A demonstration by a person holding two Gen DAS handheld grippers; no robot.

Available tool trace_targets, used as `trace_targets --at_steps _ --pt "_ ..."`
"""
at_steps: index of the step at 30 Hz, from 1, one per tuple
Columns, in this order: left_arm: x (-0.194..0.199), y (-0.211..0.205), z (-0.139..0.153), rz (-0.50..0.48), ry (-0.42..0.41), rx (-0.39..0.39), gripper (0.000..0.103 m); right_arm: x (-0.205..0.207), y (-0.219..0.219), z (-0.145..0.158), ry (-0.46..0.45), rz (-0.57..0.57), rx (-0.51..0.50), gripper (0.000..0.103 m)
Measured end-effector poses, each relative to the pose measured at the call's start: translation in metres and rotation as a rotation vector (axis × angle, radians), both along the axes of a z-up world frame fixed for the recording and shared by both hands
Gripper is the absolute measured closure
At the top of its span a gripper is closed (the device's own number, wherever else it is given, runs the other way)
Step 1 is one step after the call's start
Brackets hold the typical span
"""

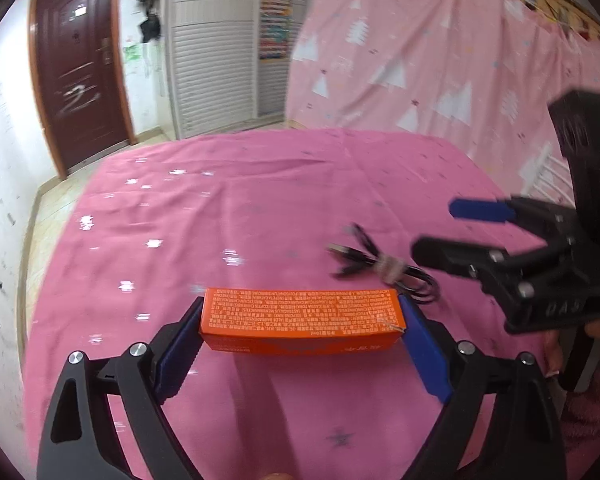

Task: Collect trash
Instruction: 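Grasp the orange printed box with the left gripper while the right grasps the black cable, then carry the orange box and black cable to the yellow bin and open both grippers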

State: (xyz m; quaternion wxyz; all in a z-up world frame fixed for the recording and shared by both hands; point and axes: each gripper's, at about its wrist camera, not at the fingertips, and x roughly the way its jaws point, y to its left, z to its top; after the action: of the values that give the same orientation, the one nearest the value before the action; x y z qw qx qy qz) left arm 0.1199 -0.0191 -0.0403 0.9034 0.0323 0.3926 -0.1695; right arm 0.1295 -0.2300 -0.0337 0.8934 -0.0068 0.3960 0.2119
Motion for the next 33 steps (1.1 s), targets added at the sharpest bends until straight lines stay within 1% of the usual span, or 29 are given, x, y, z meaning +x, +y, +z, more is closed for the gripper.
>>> trace_targets --at_steps 2,3,4,5,6,7,9,10,11,12,13,15,18,24,33 --pt "0.001 0.013 0.003 0.037 0.000 -0.006 0.018 0.000 0.007 -0.002 0.004 0.013 -0.006 0.016" --pt "0.003 0.020 0.004 0.053 0.001 -0.013 0.018 0.000 0.013 -0.003 0.006 0.021 -0.015 0.020" --pt "0.004 0.025 0.005 0.066 0.003 -0.018 0.018 0.001 0.018 -0.005 0.013 0.030 -0.027 0.025" --pt "0.005 0.031 0.005 0.082 0.004 -0.023 0.018 0.002 0.021 -0.007 0.019 0.036 -0.037 0.035" --pt "0.006 0.035 0.005 0.091 0.005 -0.025 0.018 0.002 0.027 -0.009 0.021 0.040 -0.056 0.040" --pt "0.007 0.037 0.005 0.097 0.006 -0.026 0.018 0.003 0.031 -0.011 0.024 0.045 -0.071 0.042" --pt "0.007 0.042 0.003 0.103 0.006 -0.028 0.018 0.004 0.038 -0.013 0.029 0.053 -0.094 0.054" --pt "0.006 0.044 0.003 0.105 0.006 -0.030 0.018 0.004 0.041 -0.014 0.029 0.055 -0.105 0.057" --pt "0.006 0.046 0.002 0.105 0.007 -0.032 0.018 0.004 0.043 -0.015 0.032 0.056 -0.116 0.063" --pt "0.007 0.046 0.002 0.105 0.008 -0.035 0.018 0.004 0.046 -0.016 0.034 0.059 -0.132 0.067" --pt "0.007 0.046 0.001 0.105 0.008 -0.035 0.018 0.003 0.048 -0.016 0.030 0.060 -0.144 0.068" --pt "0.009 0.046 0.001 0.103 0.008 -0.037 0.018 0.003 0.051 -0.016 0.021 0.052 -0.169 0.081" --pt "0.010 0.045 0.000 0.103 0.010 -0.042 0.018 0.002 0.050 -0.016 0.020 0.046 -0.171 0.083" --pt "0.010 0.044 0.001 0.096 0.004 -0.040 0.018 0.003 0.045 -0.016 0.015 0.036 -0.162 0.083" --pt "0.012 0.020 0.014 0.066 -0.024 -0.019 0.018 0.002 0.019 -0.007 -0.001 -0.009 -0.141 0.083"
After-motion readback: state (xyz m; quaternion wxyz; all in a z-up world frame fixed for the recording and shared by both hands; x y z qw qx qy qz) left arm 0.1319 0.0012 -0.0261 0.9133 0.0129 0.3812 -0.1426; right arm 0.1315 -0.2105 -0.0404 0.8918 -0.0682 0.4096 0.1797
